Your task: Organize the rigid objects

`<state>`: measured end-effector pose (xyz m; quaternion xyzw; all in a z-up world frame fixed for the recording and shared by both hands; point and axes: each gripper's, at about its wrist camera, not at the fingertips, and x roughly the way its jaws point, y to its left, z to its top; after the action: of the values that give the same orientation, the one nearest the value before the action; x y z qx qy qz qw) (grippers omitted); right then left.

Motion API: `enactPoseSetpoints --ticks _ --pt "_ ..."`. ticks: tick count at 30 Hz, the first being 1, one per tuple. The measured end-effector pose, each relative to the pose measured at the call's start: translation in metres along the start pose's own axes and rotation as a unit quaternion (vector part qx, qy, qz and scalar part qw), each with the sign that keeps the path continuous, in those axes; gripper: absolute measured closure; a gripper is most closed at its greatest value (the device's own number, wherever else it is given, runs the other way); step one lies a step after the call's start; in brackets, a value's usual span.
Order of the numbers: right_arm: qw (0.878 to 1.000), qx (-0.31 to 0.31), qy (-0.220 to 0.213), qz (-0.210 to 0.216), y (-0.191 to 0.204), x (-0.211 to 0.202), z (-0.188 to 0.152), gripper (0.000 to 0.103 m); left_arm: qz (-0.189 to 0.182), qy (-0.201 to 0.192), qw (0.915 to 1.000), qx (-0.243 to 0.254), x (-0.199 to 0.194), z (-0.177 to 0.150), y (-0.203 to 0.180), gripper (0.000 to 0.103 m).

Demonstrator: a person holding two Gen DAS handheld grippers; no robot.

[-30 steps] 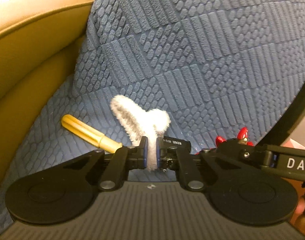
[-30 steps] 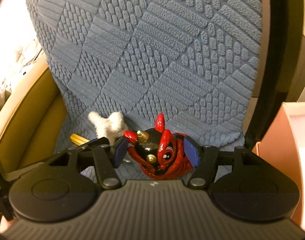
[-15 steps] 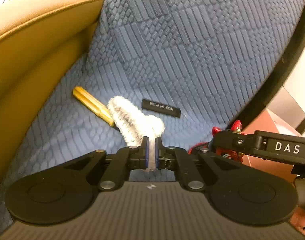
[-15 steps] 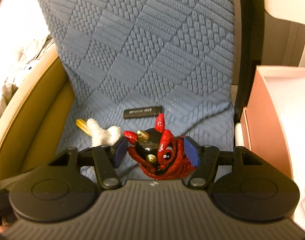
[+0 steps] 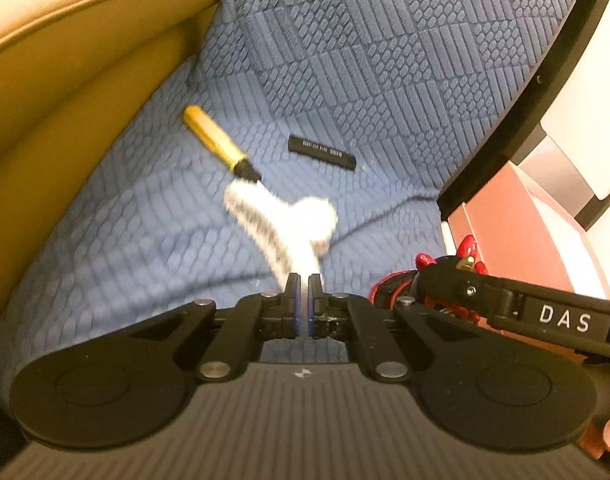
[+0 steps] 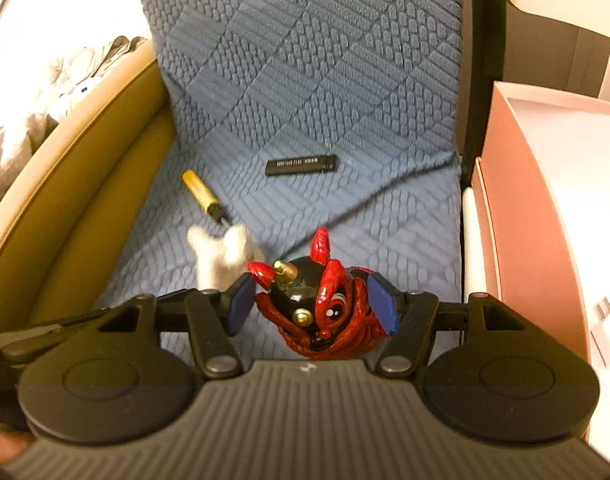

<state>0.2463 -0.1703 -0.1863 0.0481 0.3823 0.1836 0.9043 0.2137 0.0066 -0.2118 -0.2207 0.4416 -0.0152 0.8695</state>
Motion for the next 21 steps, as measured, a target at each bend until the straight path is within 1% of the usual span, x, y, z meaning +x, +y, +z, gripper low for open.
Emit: enactPoseSetpoints --ticks 4,7,9,10,12,13,14,15,16,21 --pt "1.0 -0.001 0.0 -0.005 0.002 -0.008 -0.013 0.038 -0.003 0.008 0.9999 -0.008 -0.003 -0.008 0.0 0.099" --pt "1.0 -0.006 -0.007 -0.009 0.004 -0.01 -0.019 0.038 -0.01 0.014 0.9996 -0.024 0.003 -0.006 0.002 0.098" --pt "1.0 -0.01 -0.01 -0.011 0.005 -0.01 -0.019 0.038 -0.007 0.009 0.9994 -0.034 0.006 -0.003 0.004 0.098" --pt "1.0 -0.01 -0.012 -0.013 0.005 -0.01 -0.02 0.038 -0.009 0.009 0.9993 -0.035 0.008 -0.001 0.005 0.096" --pt "0.999 -0.017 -0.013 -0.025 0.006 -0.01 -0.02 0.038 -0.01 0.009 0.9991 -0.041 0.011 0.002 0.006 0.088" --pt "0.999 -0.021 -0.012 -0.027 0.006 -0.01 -0.021 0.036 -0.007 0.009 0.999 -0.043 0.012 0.004 0.006 0.075" --pt "0.999 -0.023 -0.012 -0.029 0.006 -0.01 -0.022 0.036 -0.004 0.007 0.999 -0.043 0.014 0.006 0.007 0.061" --pt "0.999 -0.023 -0.011 -0.027 0.005 -0.01 -0.022 0.036 -0.002 0.005 0.999 -0.044 0.015 0.007 0.008 0.055" --pt "0.999 -0.024 -0.01 -0.027 0.005 -0.01 -0.023 0.036 -0.002 0.003 0.9989 -0.047 0.016 0.009 0.008 0.052" --pt "0.999 -0.031 -0.001 -0.04 0.007 -0.003 -0.027 0.035 -0.011 0.001 0.9984 -0.055 0.026 0.017 0.007 0.049"
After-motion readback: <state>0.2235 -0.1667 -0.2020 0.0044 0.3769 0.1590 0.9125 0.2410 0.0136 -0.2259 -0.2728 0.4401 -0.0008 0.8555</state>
